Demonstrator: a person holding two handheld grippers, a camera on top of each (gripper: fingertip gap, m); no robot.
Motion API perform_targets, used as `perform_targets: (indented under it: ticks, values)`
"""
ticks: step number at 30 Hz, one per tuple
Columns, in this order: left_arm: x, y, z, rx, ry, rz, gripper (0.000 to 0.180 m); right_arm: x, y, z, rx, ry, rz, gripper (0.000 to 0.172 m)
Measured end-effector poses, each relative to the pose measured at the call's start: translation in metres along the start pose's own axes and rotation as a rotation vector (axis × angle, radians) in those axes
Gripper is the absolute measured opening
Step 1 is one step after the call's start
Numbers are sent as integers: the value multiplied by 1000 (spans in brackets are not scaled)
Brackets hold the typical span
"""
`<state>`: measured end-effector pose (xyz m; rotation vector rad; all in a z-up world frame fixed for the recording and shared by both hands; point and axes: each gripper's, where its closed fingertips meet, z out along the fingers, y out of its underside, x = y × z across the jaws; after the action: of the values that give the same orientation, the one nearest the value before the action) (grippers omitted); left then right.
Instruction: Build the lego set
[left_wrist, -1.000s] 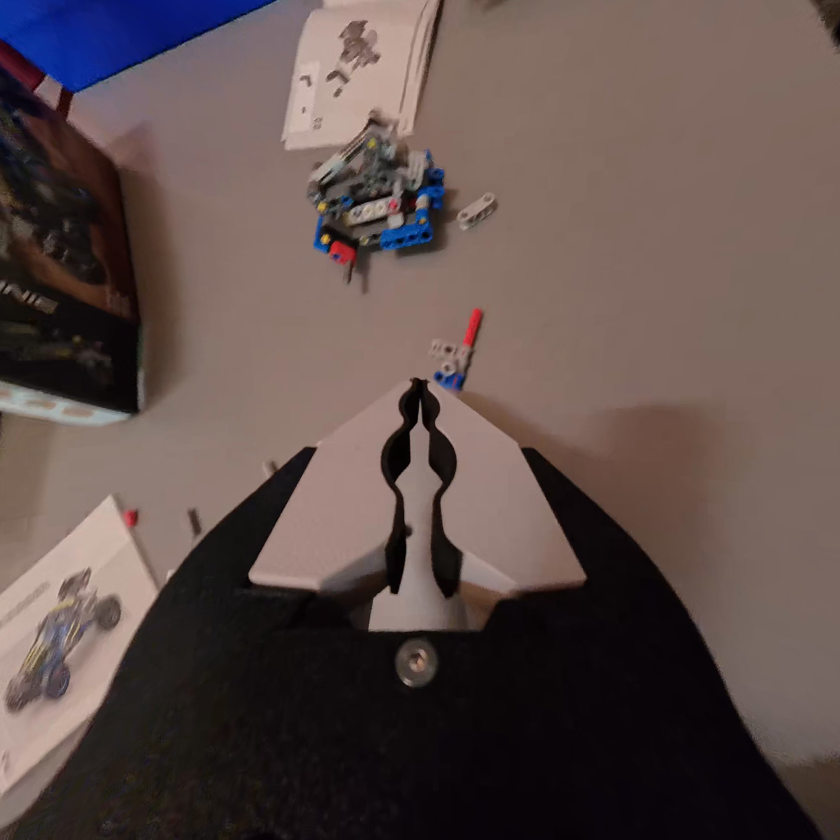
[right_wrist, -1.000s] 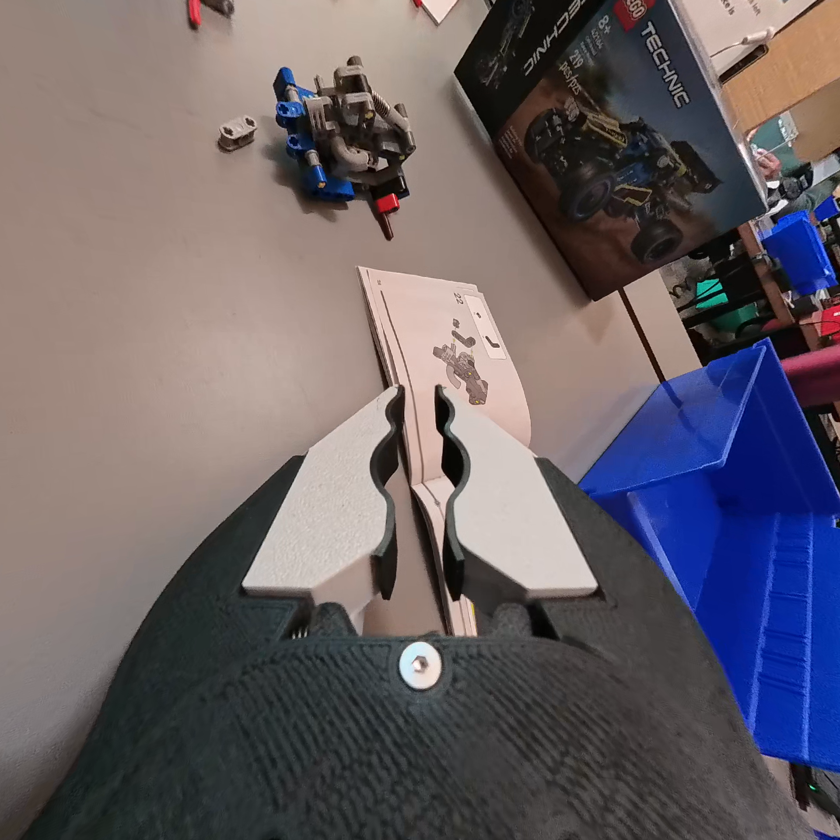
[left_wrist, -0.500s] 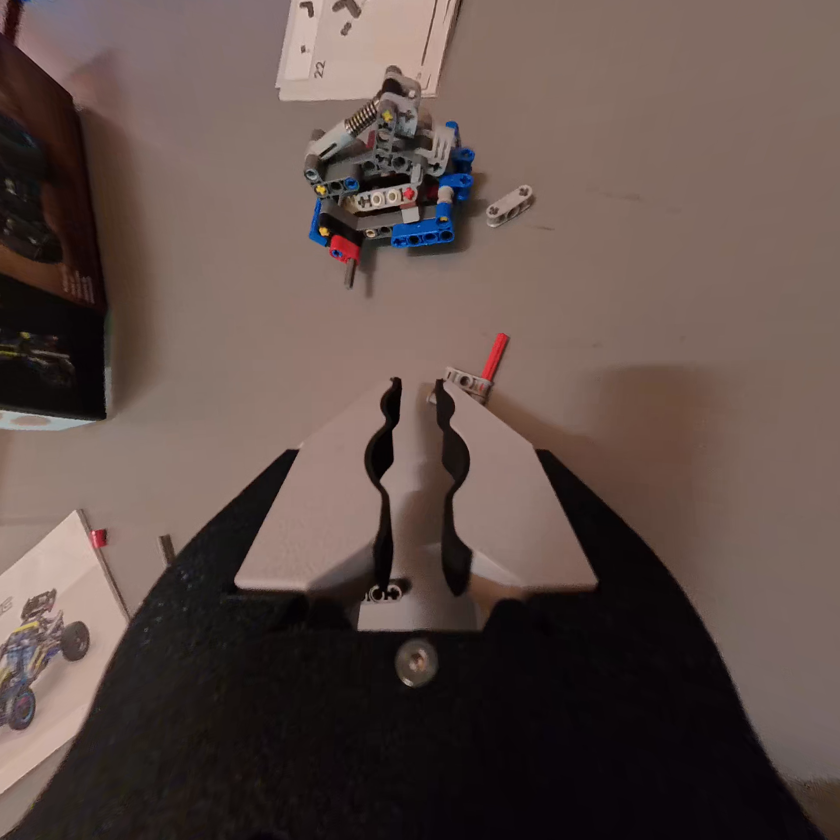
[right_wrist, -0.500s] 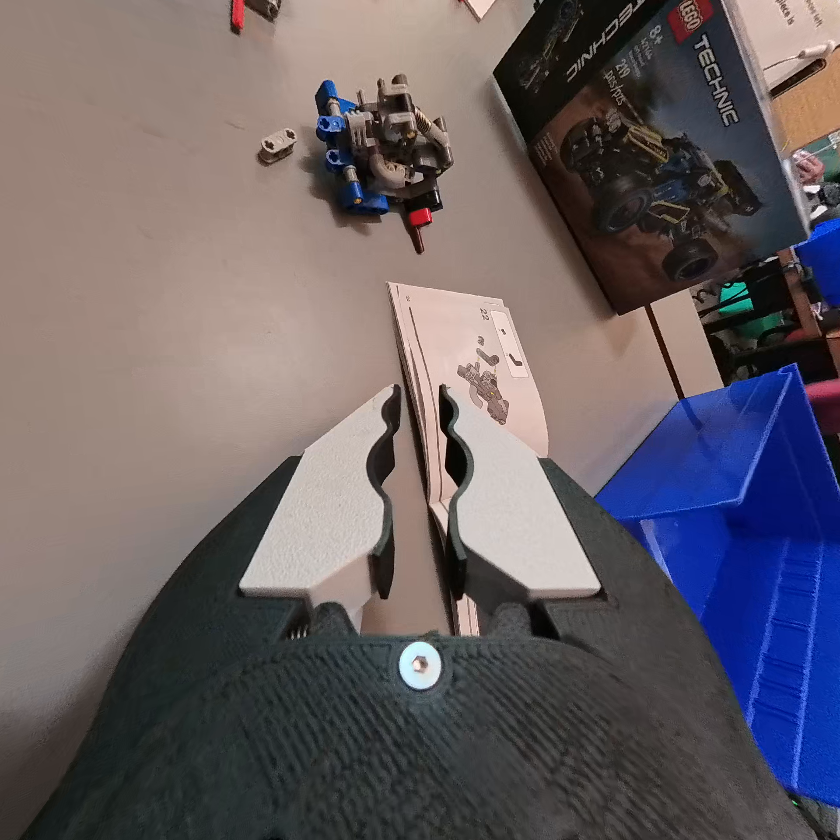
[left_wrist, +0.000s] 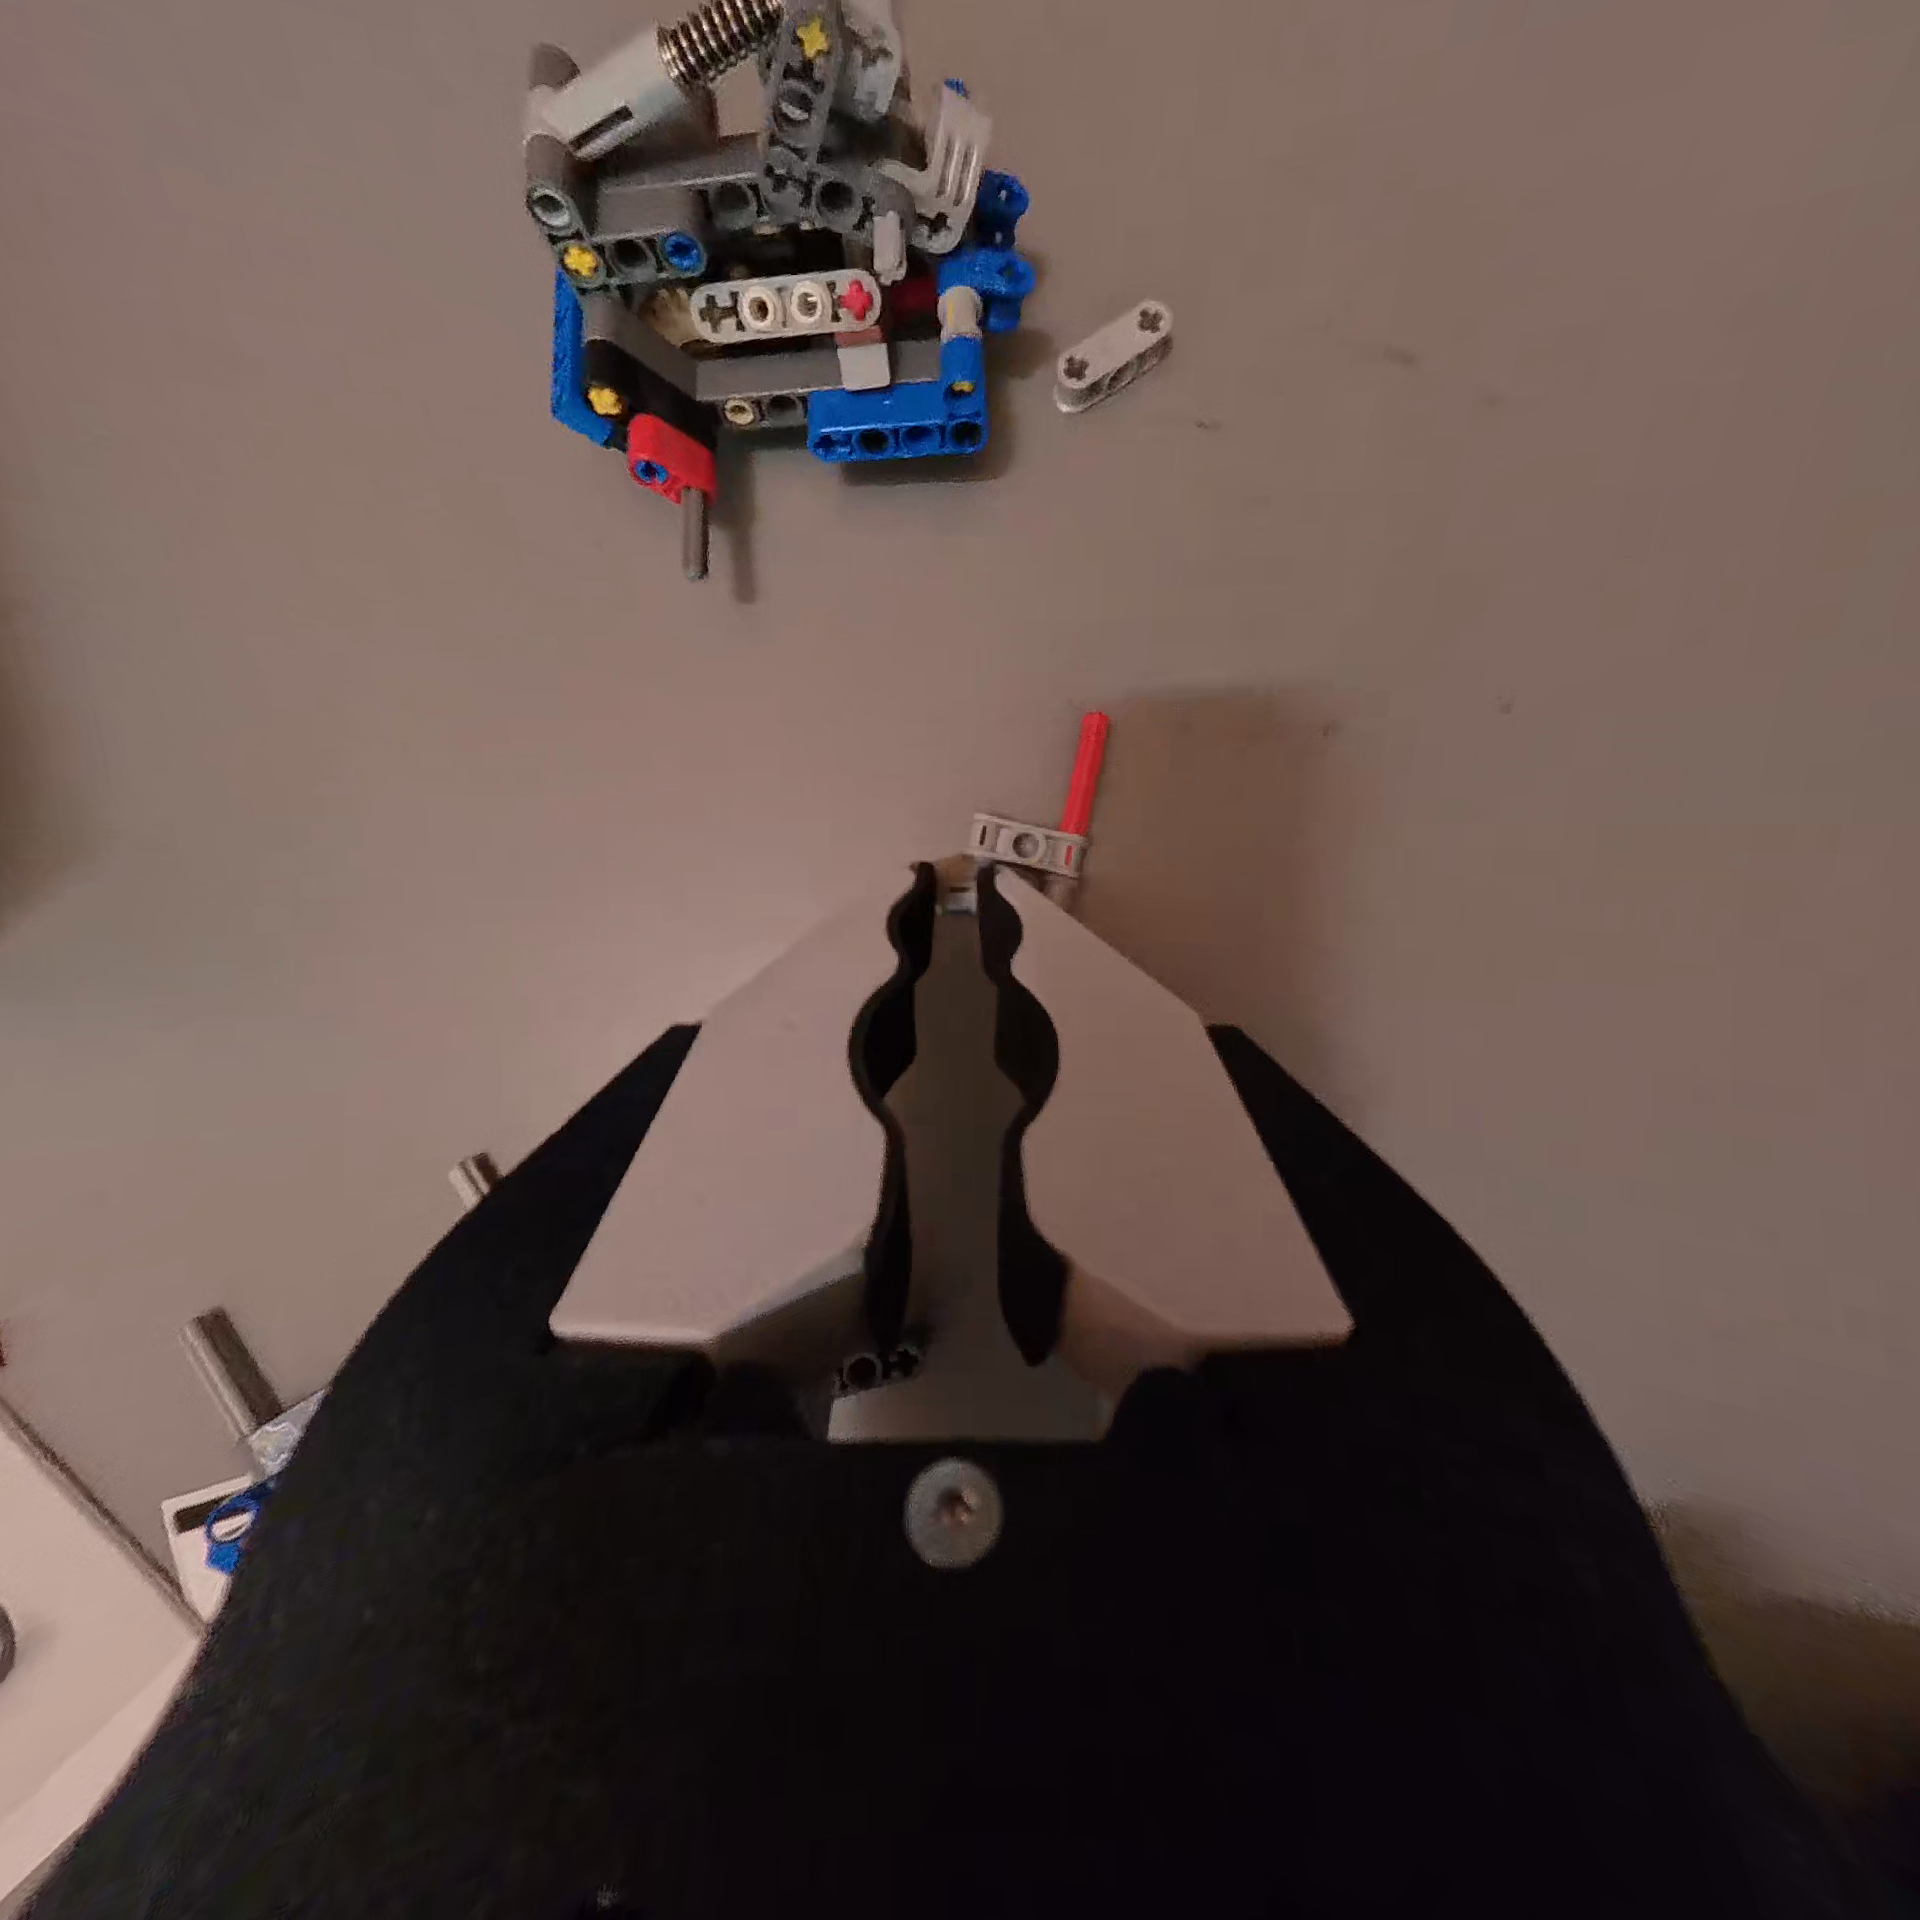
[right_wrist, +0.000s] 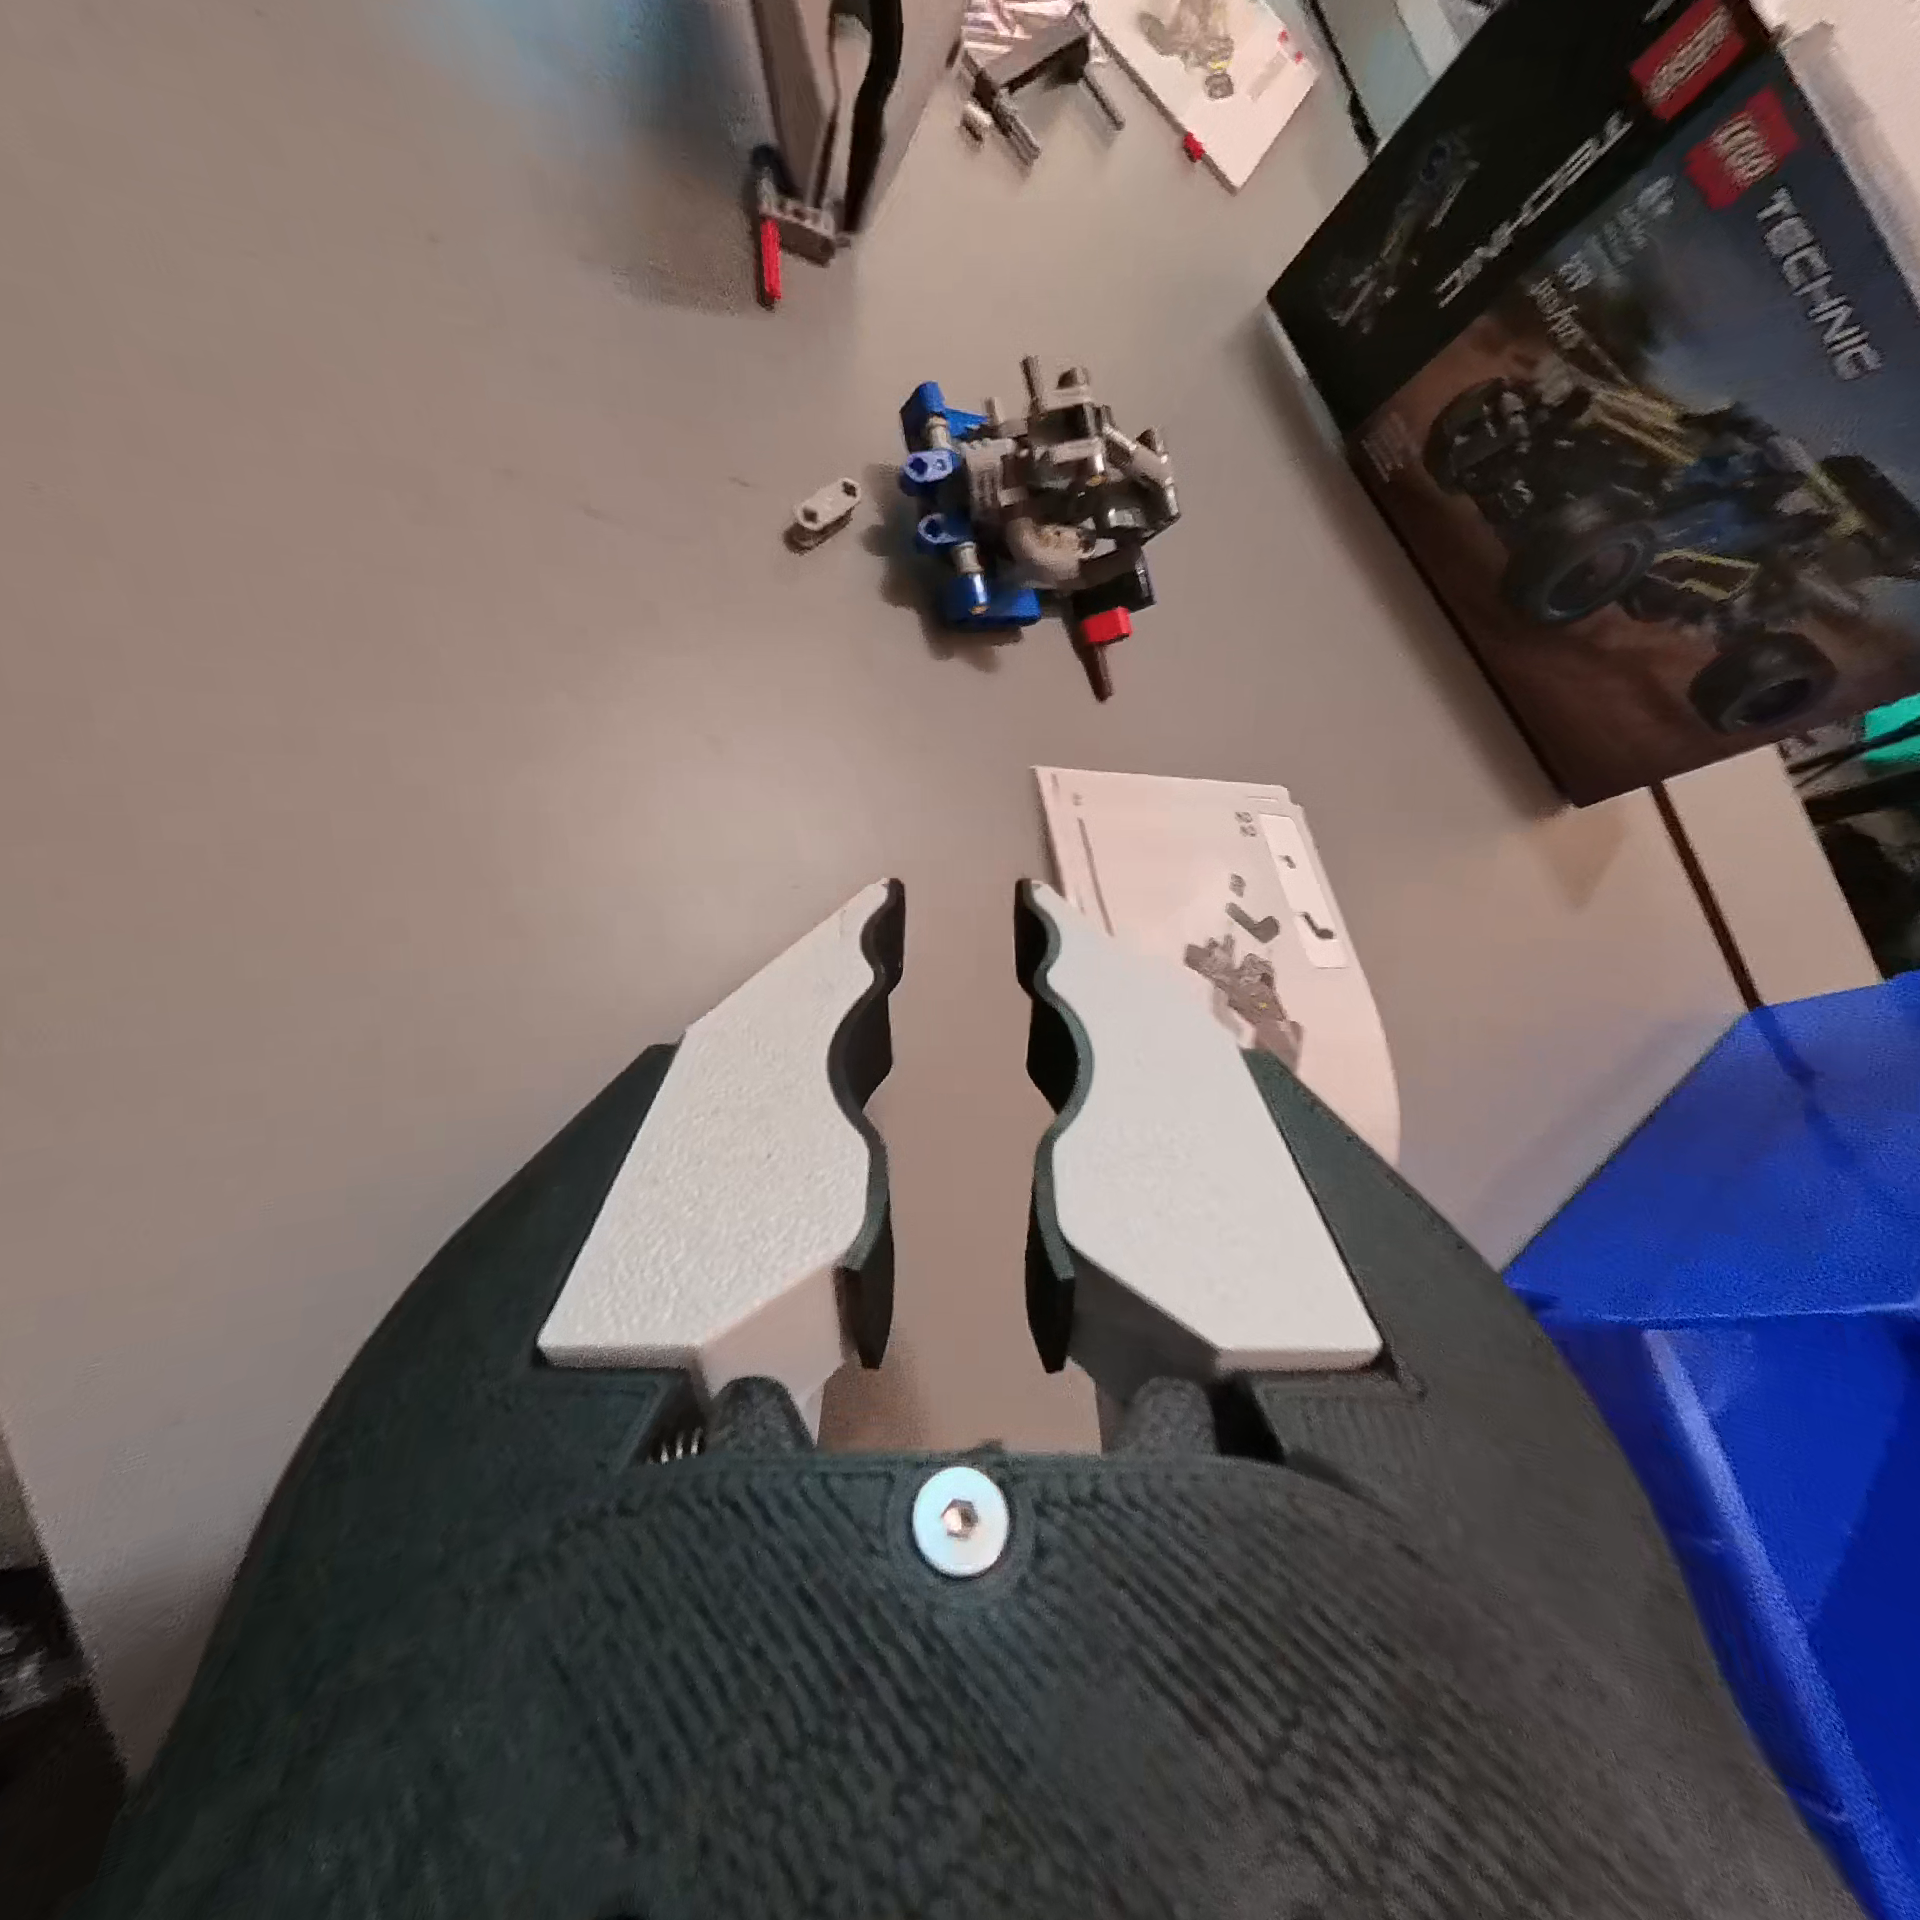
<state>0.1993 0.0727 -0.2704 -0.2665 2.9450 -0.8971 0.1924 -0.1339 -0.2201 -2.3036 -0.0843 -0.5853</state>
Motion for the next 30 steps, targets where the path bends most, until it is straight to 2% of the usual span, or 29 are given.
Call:
perform_targets:
  ticks: [1,4,7,10,14,17,19,23,30]
  values:
    - [-3,1,0,-8,-25,6,4,-3,2,1,-16,-7,12,19]
    - [-12,-1,-5,21,-107,27,4,-1,15,1,-66,5,49,20]
    - [-33,-21,-21,162,-250,-14,4,15,16,-2,-26,67,163,21]
    - [-47,-51,-38,335,-415,-32,4,19,14,-4,47,38,346,23]
    - [-30,-89,-35,444,-577,140,5,18,28,-10,25,-5,495,38]
    - [-19,-114,-31,508,-718,280,5,9,23,-9,91,-98,587,42]
    - [-17,-120,-26,499,-790,325,5,3,14,-6,140,-180,655,42]
    - [-7,-127,-16,514,-803,376,5,-3,3,0,213,-274,710,43]
    - [6,-127,4,482,-756,456,4,-9,0,17,196,-292,682,40]
